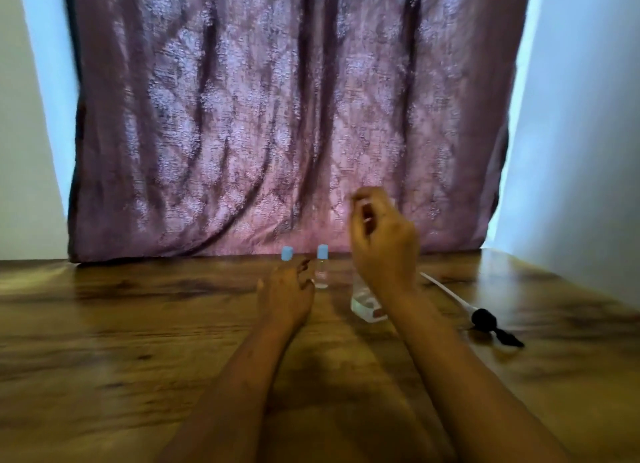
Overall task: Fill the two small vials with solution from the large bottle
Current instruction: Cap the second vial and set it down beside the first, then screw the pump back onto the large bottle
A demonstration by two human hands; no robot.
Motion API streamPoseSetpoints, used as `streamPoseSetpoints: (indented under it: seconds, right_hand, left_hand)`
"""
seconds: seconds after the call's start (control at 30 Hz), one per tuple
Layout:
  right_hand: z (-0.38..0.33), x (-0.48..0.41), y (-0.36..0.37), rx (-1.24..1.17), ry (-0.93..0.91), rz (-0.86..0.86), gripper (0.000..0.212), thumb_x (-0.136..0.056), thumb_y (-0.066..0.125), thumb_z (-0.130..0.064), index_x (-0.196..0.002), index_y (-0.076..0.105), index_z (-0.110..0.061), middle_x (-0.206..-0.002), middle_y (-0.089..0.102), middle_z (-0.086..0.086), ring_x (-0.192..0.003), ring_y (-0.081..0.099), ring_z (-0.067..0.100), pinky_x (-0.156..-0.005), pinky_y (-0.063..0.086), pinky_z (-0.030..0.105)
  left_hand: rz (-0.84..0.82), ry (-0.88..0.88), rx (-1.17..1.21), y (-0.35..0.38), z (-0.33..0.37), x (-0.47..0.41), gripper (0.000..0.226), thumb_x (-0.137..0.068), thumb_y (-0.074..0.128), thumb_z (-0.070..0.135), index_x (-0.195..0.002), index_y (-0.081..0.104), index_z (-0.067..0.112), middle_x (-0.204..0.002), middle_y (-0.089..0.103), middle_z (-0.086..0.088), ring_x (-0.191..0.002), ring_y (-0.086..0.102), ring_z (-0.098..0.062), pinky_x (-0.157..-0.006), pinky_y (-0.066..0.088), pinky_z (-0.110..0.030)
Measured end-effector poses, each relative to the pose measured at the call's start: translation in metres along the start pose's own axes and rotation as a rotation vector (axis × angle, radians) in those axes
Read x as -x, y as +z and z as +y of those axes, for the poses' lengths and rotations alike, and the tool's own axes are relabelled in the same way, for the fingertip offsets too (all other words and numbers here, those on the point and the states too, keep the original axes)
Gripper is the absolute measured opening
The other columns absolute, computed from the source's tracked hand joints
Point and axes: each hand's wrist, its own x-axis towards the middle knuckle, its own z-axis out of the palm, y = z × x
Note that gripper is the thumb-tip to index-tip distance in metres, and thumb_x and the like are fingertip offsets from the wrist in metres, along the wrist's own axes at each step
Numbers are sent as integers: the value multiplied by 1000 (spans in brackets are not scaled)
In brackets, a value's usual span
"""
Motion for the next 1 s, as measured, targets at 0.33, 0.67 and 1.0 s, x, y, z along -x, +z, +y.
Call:
streamPoseSetpoints:
  seconds: [0.33,0.67,1.0]
  right_hand:
    - [148,35,-57,826,822,-830,35,-75,58,-23,-110,58,-23,-114,59,6,-108,53,30,-88,40,46]
    - [145,24,-42,508,760,-664,26,-90,47,-16,-104,65,-5,-107,65,15,-93,62,29,-74,50,31]
    - [139,21,-30,95,480,-299,17,-79,59,9,-88,68,-2,-87,66,14,-83,60,26,-70,43,24]
  left_hand:
    - [-238,-81,350,14,44,29,98,-63,74,72,-147,33,38,-148,49,7,-128,54,-24,-102,50,-50]
    - [-180,-84,333,49,74,12,84,-66,85,47,-134,39,29,-135,57,7,-122,57,-20,-93,51,-39]
    - [-103,-147,421,48,43,-4,72,-67,87,40,-127,49,26,-126,67,2,-105,68,-21,-85,60,-48]
